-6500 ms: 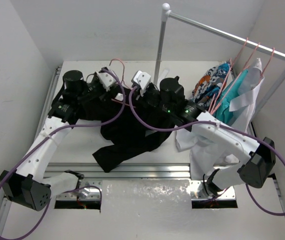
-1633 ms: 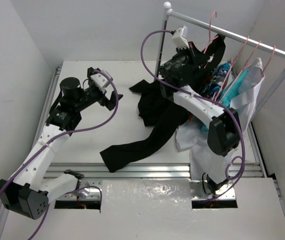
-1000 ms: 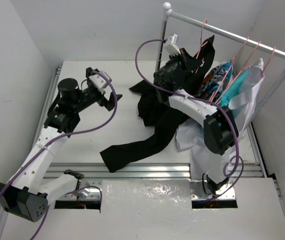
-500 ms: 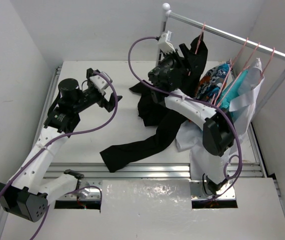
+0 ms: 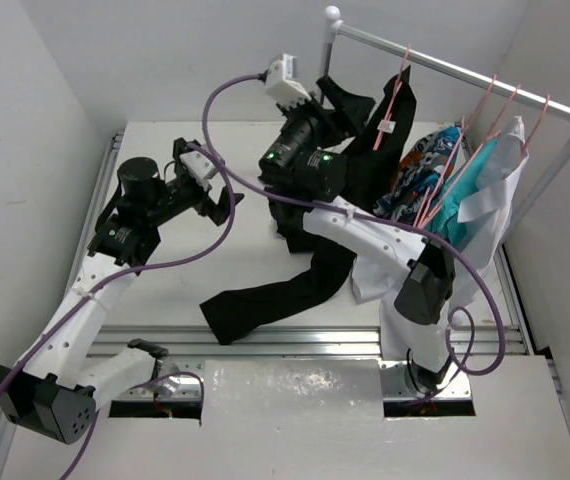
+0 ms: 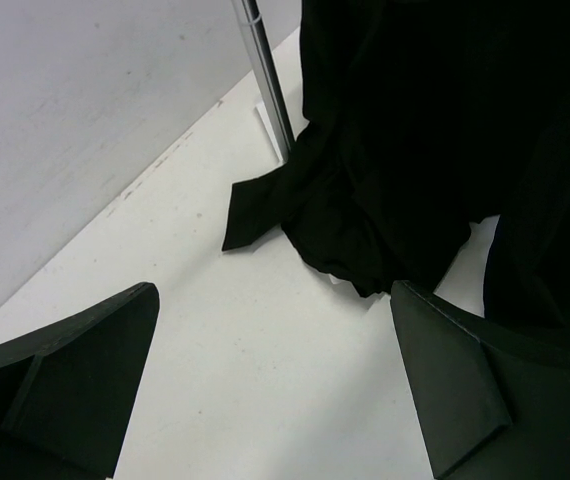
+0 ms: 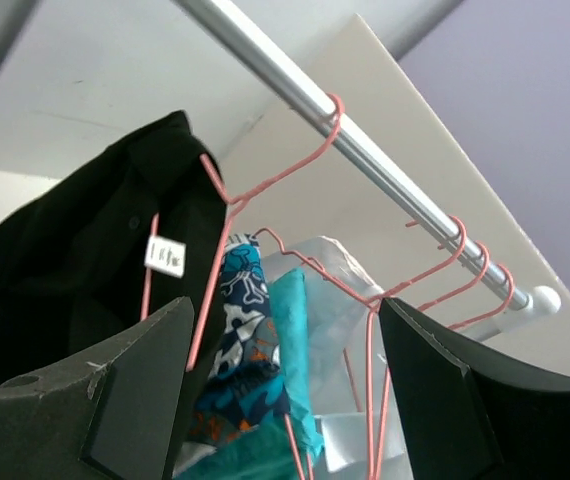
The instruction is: Place the shirt on the hanger
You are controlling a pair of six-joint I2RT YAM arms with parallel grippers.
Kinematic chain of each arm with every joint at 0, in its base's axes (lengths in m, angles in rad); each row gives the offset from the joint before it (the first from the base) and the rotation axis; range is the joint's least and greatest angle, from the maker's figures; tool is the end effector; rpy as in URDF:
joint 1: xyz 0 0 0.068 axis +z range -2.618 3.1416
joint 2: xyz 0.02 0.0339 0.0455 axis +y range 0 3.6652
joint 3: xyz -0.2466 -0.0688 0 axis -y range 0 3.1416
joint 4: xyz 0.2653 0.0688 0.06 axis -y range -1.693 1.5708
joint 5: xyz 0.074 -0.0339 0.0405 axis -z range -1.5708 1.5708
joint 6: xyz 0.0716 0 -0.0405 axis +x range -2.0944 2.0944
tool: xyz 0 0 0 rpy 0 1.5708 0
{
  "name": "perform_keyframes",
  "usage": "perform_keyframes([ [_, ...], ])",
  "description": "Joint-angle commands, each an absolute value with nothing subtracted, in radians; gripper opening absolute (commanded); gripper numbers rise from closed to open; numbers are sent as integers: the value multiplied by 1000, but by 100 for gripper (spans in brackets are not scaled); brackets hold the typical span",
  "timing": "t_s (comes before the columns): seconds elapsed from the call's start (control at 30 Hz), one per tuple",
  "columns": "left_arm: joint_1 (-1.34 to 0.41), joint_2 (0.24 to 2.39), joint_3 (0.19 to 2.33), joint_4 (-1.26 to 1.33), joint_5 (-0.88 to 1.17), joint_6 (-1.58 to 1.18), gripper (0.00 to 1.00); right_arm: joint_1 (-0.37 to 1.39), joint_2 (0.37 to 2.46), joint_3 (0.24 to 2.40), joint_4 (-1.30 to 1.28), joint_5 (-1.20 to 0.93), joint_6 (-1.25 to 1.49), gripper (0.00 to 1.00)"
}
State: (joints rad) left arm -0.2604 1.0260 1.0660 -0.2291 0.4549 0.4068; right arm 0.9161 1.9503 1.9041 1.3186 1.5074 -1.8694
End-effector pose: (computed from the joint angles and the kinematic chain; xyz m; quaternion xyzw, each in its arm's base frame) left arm 0.2728 -0.1053 0.3690 0.3816 0.6624 -0.1279 0.6318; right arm 0.3016 0.2756 0.4653 0.0132 0.6852 -0.4212 0.5940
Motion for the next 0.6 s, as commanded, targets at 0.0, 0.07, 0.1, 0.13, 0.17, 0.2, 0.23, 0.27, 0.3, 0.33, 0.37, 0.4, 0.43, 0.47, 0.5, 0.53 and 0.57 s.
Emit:
perform_keyframes([
  [0.0, -256, 1000, 1118, -198, 411, 359, 99, 976, 1973, 1913, 1667, 1516, -2054, 76],
  [0.07, -256, 1002, 1135, -210, 345, 335, 99, 1025, 1939, 1837, 1686, 1462, -2097, 85],
  [0.1, -256, 1005, 1153, -219, 321, 318, 99, 1043, 1919, 1713, 1681, 1430, -2082, 88],
  [0.13, -255, 1008, 1161, -239, 275, 308, 99, 1086, 1895, 1653, 1665, 1390, -2050, 90],
  [0.17, -255, 1008, 1166, -245, 253, 299, 99, 1103, 1849, 1602, 1557, 1350, -1925, 92],
  [0.2, -255, 1009, 1172, -252, 201, 278, 99, 1127, 1827, 1548, 1396, 1344, -1831, 92],
  [0.23, -255, 1009, 1175, -255, 175, 266, 99, 1137, 1804, 1533, 1394, 1333, -1748, 92],
  [0.27, -253, 1009, 1178, -256, 152, 247, 99, 1146, 1749, 1505, 1224, 1300, -1571, 91],
  [0.3, -252, 1009, 1178, -259, 134, 242, 100, 1155, 1714, 1496, 1112, 1280, -1458, 91],
  [0.33, -244, 1009, 1178, -259, 108, 236, 100, 1173, 1672, 1491, 975, 1252, -1322, 91],
  [0.37, -239, 1009, 1178, -261, 104, 227, 99, 1186, 1622, 1497, 487, 1212, -865, 91],
  [0.4, -235, 1011, 1180, -261, 101, 224, 100, 1180, 1542, 1644, 52, 975, -511, 89],
  [0.43, -223, 1012, 1181, -262, 106, 221, 100, 1133, 1526, 1758, -328, 751, -231, 86],
  [0.47, -219, 1014, 1183, -264, 103, 218, 100, 1064, 1508, 1822, -580, 574, 33, 82],
  [0.5, -215, 1017, 1187, -265, 91, 216, 100, 1025, 1447, 1769, -554, 540, 34, 81],
  [0.53, -212, 1019, 1190, -268, 89, 215, 99, 1026, 1412, 1705, -403, 582, 5, 83],
  [0.57, -212, 1022, 1192, -270, 89, 212, 100, 1023, 1381, 1640, -353, 581, -52, 86],
])
